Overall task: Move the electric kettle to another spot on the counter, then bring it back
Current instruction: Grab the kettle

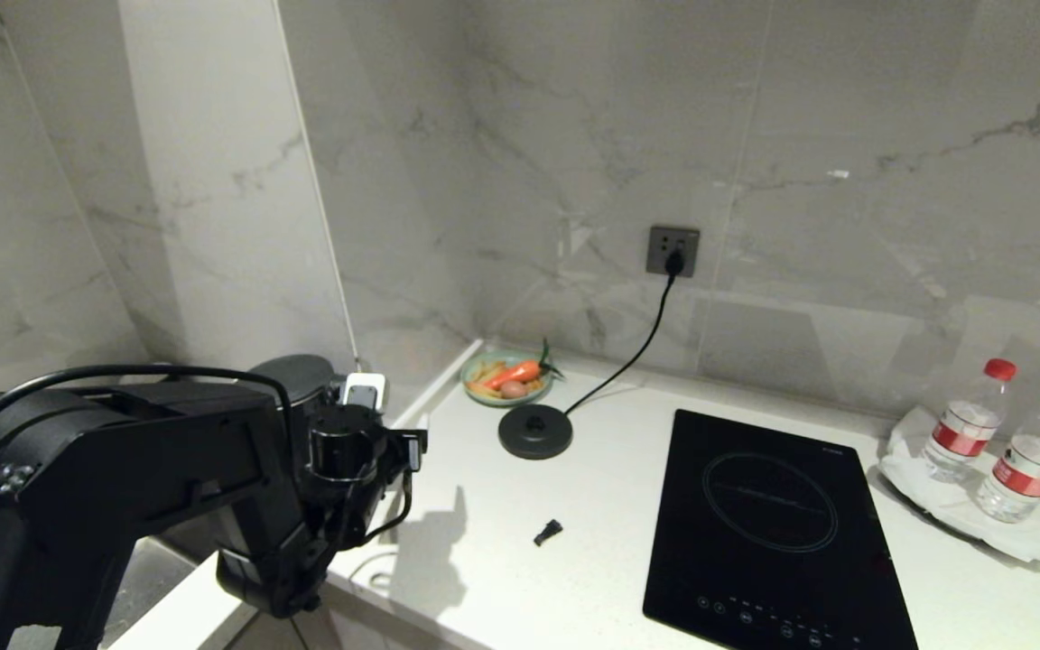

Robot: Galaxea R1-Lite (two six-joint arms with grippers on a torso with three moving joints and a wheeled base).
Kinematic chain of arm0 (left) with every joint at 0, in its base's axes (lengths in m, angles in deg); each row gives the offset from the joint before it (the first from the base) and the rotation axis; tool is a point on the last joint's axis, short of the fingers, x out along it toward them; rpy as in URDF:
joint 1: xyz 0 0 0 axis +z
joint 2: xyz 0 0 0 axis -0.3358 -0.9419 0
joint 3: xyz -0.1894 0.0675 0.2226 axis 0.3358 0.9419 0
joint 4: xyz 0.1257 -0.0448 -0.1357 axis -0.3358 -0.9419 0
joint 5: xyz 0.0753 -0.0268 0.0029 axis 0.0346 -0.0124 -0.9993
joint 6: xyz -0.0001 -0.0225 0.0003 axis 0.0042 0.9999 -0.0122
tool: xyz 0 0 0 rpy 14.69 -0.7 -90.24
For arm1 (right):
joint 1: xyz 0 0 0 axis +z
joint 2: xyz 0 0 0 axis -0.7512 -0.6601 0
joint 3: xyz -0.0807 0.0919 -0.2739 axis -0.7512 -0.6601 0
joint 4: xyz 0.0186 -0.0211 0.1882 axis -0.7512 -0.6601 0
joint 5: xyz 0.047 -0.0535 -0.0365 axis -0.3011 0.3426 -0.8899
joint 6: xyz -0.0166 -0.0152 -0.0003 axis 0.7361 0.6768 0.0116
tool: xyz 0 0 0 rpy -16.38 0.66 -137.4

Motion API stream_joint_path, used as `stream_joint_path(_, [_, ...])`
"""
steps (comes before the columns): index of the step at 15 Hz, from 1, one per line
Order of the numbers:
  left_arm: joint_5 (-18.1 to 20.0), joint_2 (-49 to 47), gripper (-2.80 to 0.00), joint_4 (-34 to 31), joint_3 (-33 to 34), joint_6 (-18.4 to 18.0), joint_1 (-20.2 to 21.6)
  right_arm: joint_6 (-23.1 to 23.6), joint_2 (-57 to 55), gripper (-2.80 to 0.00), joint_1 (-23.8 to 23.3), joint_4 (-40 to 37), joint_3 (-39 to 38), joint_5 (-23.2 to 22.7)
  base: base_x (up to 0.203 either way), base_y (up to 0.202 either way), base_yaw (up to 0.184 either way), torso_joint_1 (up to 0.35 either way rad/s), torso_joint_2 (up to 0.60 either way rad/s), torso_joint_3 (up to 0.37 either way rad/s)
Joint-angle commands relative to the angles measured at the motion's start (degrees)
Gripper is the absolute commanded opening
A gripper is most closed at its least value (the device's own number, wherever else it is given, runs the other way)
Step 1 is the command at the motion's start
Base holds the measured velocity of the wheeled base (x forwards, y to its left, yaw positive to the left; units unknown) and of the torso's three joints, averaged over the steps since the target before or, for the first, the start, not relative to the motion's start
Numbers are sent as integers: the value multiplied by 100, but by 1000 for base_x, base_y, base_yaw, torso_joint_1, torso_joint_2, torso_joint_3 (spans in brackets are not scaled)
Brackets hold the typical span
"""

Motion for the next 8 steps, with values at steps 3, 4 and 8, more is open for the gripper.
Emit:
stream_joint_path(3, [-14,-210,0,-43,-272,-23,277,3,-9,-280,0,-2,0,-2,0,0,0,0,0,0])
stream_joint_path(4, [-1,-210,0,-43,-276,-31,350,3,0,-280,0,-2,0,-2,0,0,0,0,0,0])
stream_joint_path(8, [22,-343,0,-51,-484,-67,394,3,0,-280,0,-2,0,-2,0,0,0,0,0,0])
